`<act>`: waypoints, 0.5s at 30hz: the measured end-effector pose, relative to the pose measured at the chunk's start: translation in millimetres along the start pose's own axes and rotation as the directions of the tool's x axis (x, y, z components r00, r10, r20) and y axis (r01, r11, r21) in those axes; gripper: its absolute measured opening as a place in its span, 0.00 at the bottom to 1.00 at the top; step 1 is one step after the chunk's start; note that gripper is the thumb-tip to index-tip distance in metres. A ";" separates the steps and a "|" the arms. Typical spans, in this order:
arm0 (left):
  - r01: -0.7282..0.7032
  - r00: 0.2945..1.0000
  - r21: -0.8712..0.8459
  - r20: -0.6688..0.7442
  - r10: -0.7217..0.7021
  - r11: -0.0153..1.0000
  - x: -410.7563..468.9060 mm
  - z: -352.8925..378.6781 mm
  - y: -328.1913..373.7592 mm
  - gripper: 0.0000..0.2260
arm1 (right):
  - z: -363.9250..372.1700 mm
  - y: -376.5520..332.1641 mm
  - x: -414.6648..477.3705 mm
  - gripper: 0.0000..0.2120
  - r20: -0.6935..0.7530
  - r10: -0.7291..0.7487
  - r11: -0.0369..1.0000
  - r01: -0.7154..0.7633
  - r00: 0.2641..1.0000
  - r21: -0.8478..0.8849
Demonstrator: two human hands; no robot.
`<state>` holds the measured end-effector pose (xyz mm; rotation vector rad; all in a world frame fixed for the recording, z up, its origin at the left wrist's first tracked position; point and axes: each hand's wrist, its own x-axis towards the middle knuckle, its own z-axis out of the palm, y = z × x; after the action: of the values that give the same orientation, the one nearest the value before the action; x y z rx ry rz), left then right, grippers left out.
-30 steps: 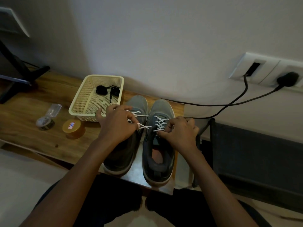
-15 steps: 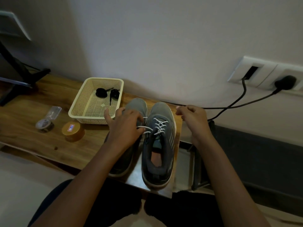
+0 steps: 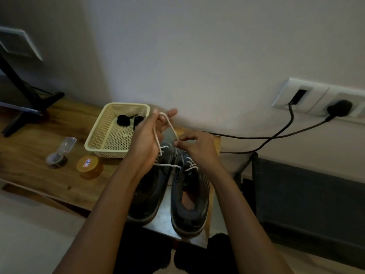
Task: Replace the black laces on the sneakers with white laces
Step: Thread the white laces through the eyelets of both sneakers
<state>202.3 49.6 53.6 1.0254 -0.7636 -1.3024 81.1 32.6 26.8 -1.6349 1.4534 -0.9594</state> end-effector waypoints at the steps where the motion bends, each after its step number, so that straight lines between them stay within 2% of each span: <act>1: 0.033 0.999 -0.197 -0.017 -0.037 0.980 1.9 -3.1 4.1 0.16 | 1.1 1.3 1.7 0.04 -0.013 0.015 1.000 -0.015 1.000 -0.011; 3: 0.025 0.995 -0.465 -0.072 -0.066 0.885 2.1 -12.0 11.7 0.15 | 2.4 2.6 3.5 0.09 -0.013 0.050 0.996 -0.051 0.999 -0.067; 4: 0.002 0.991 -0.540 -0.109 -0.073 0.841 1.8 -16.2 14.1 0.14 | 3.3 3.9 4.4 0.09 -0.006 0.066 0.992 -0.066 0.998 -0.107; 6: -0.048 0.979 -0.621 -0.184 -0.086 0.782 0.6 -22.9 16.8 0.13 | 4.8 7.7 6.2 0.04 -0.014 0.078 0.979 -0.080 0.997 -0.188; 10: -0.132 0.951 -0.653 -0.295 -0.090 0.746 0.2 -33.8 20.3 0.08 | 1.8 11.1 7.2 0.04 -0.029 0.118 0.954 -0.121 0.993 -0.275; 12: -0.162 0.939 -0.626 -0.337 -0.077 0.763 0.5 -38.2 21.3 0.04 | 1.7 13.3 8.4 0.03 -0.026 0.143 0.954 -0.145 0.989 -0.262; 15: -0.215 0.923 -0.540 -0.384 -0.011 0.814 -0.8 -38.2 20.8 0.02 | 1.3 10.2 6.4 0.03 0.037 0.117 0.957 -0.103 0.992 -0.271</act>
<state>245.1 56.2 58.0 0.6854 -0.1048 -1.0937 78.3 25.3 17.5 -1.7340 1.6772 -0.6736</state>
